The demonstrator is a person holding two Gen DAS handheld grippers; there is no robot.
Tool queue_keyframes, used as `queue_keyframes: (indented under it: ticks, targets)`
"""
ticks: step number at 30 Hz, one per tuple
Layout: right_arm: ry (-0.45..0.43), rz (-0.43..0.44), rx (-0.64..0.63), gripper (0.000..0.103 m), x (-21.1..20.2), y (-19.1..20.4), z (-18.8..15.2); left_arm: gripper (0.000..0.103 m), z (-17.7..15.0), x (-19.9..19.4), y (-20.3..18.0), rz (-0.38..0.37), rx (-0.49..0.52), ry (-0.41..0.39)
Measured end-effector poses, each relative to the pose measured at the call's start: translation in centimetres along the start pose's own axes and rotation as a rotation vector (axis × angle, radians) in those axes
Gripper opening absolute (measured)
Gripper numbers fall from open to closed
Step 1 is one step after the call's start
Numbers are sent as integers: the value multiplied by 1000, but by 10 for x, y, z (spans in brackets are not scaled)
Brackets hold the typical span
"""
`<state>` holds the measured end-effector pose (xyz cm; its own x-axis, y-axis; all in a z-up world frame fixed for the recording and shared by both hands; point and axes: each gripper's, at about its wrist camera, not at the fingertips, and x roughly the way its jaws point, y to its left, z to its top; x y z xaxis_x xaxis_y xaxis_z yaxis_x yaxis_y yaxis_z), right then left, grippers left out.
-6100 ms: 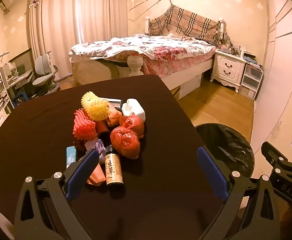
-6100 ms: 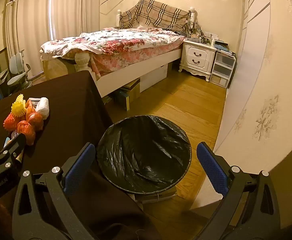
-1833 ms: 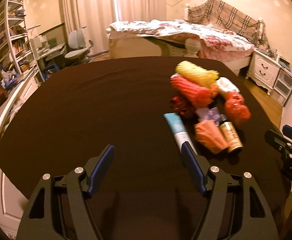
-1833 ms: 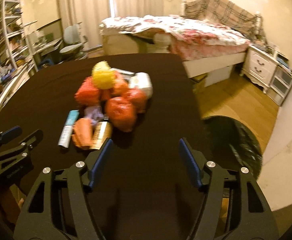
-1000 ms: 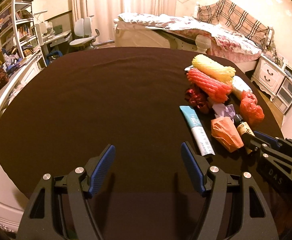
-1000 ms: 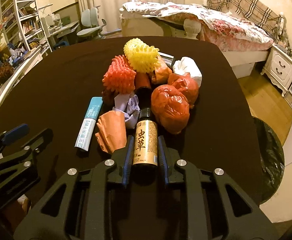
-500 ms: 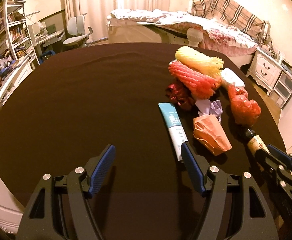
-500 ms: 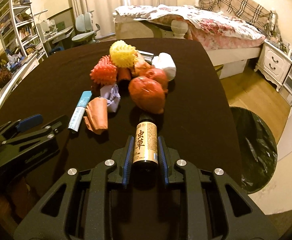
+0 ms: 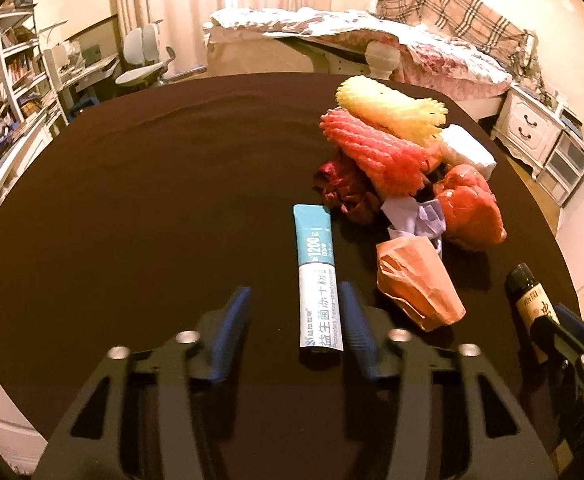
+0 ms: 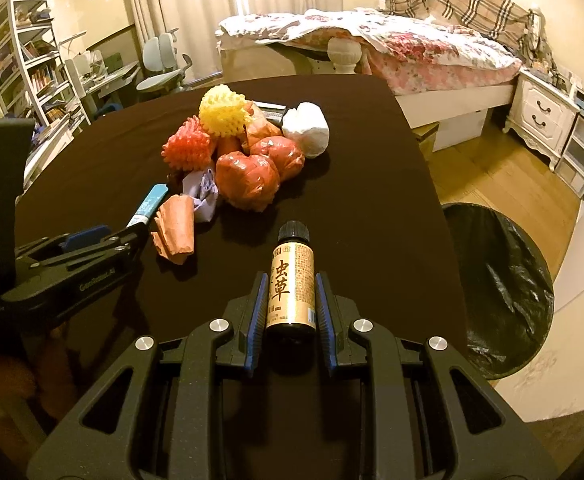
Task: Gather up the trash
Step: 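Grasp the teal tube with the left tool while the right tool holds the bottle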
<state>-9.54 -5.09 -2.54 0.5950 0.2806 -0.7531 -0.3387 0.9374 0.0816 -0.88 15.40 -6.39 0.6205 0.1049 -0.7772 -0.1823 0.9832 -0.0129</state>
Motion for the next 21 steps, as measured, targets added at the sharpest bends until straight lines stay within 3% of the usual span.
queue_keyframes:
  ticks: [2, 5, 21]
  targets:
    - [-1, 0, 1, 24, 0, 0, 0, 22, -2, -3, 2, -5, 5, -9]
    - [-2, -2, 3, 24, -1, -1, 0, 18, -1, -5, 3, -31, -3, -14]
    - [-55, -39, 47, 24, -19, -23, 7, 15, 4, -53, 1, -92, -20, -106]
